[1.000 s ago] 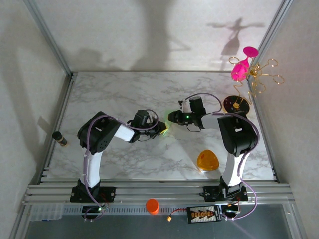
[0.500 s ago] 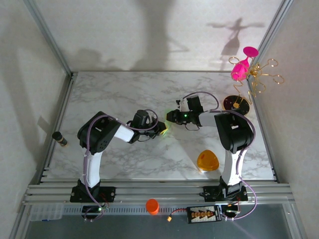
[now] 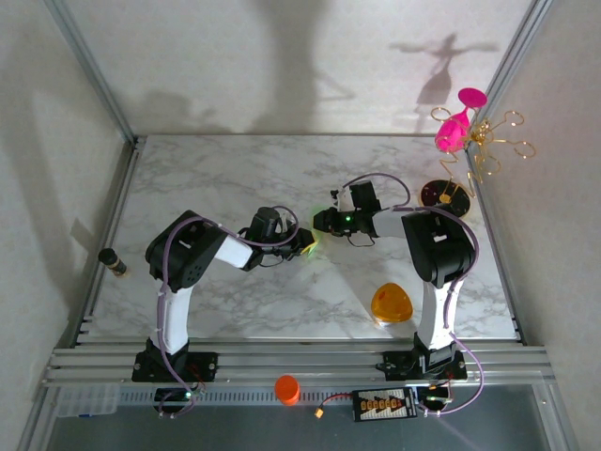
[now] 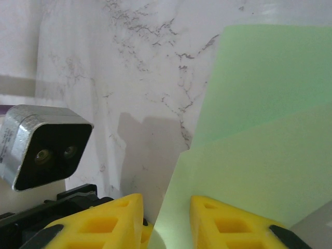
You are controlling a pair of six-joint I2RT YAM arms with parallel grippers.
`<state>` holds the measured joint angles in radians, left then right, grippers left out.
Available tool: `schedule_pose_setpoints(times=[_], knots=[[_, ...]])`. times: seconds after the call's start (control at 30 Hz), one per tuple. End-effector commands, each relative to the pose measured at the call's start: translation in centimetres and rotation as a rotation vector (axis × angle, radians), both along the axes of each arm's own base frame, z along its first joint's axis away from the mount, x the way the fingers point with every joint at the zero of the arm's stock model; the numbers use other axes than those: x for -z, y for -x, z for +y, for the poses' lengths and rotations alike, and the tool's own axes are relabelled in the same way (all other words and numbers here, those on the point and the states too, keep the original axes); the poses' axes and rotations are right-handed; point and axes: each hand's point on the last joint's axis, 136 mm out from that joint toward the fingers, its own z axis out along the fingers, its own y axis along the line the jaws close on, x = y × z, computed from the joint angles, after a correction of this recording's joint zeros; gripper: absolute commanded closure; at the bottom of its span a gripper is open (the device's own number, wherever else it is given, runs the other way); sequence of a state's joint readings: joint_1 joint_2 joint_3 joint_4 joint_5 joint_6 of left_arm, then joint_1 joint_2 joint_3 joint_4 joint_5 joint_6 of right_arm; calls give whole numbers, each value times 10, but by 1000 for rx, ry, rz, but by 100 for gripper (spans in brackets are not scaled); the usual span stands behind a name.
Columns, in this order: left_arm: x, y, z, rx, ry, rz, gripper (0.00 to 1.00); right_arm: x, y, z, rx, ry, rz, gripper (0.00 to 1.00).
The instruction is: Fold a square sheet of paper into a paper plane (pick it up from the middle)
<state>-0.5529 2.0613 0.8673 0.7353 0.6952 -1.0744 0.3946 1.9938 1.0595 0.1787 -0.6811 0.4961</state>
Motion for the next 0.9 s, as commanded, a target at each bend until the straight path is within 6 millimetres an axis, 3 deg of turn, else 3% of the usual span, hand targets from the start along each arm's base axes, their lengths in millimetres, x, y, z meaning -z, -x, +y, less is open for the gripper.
schedule_pose_setpoints(times=[0.0,0.87], knots=[[21,9,14,-15,-92,42,84,4,0,1,-5,25,-1,69],[35,24,18,10,-198,74,90,5,0,2,-4,28,9,69]])
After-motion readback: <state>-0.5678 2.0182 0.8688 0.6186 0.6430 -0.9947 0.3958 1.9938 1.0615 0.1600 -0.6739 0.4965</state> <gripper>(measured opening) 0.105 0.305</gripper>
